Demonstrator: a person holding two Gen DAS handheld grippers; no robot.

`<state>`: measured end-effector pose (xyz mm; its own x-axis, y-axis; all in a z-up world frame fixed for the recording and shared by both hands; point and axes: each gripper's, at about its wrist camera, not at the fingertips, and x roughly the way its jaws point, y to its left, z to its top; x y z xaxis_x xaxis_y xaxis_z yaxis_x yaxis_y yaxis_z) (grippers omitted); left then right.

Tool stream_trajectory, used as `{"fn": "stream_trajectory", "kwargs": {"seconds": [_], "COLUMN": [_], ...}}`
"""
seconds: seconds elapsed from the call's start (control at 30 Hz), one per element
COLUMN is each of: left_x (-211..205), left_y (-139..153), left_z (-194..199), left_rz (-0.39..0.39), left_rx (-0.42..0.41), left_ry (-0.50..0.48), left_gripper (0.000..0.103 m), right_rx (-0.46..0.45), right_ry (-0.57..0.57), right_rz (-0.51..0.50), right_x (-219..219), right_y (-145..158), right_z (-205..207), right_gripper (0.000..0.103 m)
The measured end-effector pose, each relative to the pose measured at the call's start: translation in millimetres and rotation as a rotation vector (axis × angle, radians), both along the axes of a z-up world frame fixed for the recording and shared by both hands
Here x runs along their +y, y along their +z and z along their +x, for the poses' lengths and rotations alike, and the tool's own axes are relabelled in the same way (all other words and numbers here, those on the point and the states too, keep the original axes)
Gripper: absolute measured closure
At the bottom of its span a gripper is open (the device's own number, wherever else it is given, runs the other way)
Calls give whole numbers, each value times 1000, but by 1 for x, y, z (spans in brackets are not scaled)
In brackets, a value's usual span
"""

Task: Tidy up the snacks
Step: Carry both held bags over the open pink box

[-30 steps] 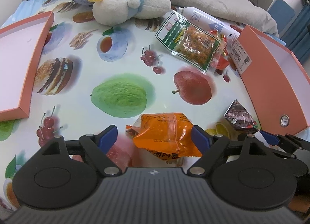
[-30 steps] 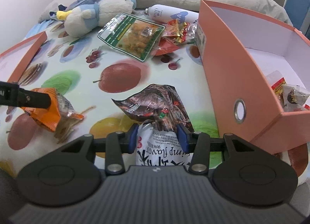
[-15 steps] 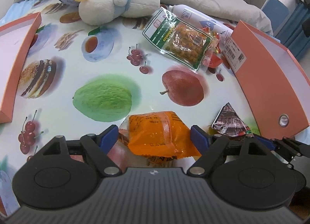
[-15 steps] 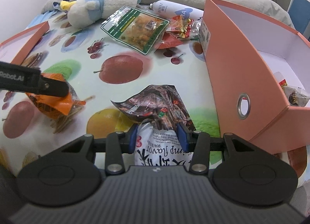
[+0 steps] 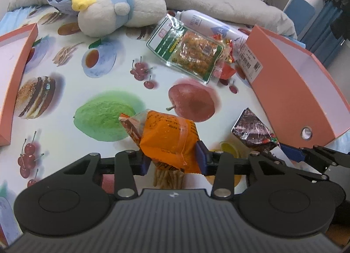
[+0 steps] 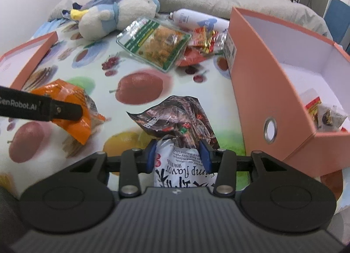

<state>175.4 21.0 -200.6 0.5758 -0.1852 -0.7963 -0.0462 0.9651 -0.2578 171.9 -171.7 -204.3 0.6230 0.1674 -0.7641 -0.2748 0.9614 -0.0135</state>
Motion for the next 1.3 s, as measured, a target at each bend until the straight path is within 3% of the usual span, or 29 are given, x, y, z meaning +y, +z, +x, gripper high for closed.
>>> {"fn": "stream_trajectory", "kwargs": {"seconds": [0.23,0.67,0.97,1.3], "left_x": [1,-12,-32,-73], "left_y": [21,99,146,192], "left_z": [0,12,37,75], "left_rz": [-25,-19,-31,-62], "left_rx": [-35,-199,-282,-360], "left_ry": [11,-10,-44,-113], "left_gripper": [58,59,59,59], "right_rx": [-51,-178,-271,-383], "right_ry": [-16,-57,-110,-182], "right_rz": [36,119,151,119], "right_x": [-6,-26,-51,-92], "right_y": [29,95,138,182], "right_z": [3,14,31,54], "right_gripper": [59,60,60,60]}}
